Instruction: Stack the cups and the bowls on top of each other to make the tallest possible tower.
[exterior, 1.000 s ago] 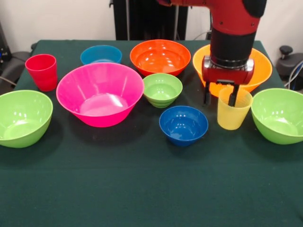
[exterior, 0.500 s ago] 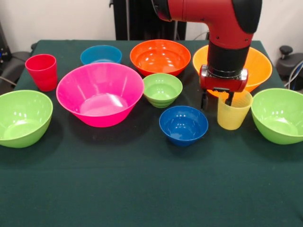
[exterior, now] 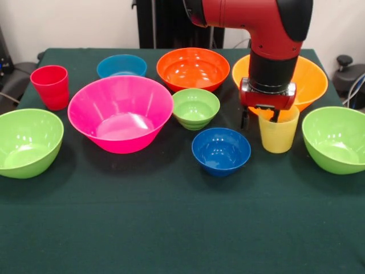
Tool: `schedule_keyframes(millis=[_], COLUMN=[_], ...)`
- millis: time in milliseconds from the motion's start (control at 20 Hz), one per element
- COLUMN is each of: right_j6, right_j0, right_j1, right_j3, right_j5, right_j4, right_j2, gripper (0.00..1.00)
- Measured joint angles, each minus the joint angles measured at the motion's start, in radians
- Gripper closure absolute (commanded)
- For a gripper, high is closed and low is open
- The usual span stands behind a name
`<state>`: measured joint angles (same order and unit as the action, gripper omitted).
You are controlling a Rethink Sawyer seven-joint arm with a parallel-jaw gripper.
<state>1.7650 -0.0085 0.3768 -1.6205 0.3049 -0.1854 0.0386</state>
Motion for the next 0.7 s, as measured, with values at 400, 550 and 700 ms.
schedule_keyframes(millis=[400,550,700], right_j6=[0.0,0.0,0.0], right_j0=[0.0,0.0,0.0], right_j1=[0.0,0.0,0.013], right_j3=[0.0,0.0,0.002], right_j5=[-0.001,-0.001,-0.002], right_j4=[0.0,-0.001,-0.001], right_j2=[-0.002,-0.006,-0.015], gripper=[0.0,1.0,1.0])
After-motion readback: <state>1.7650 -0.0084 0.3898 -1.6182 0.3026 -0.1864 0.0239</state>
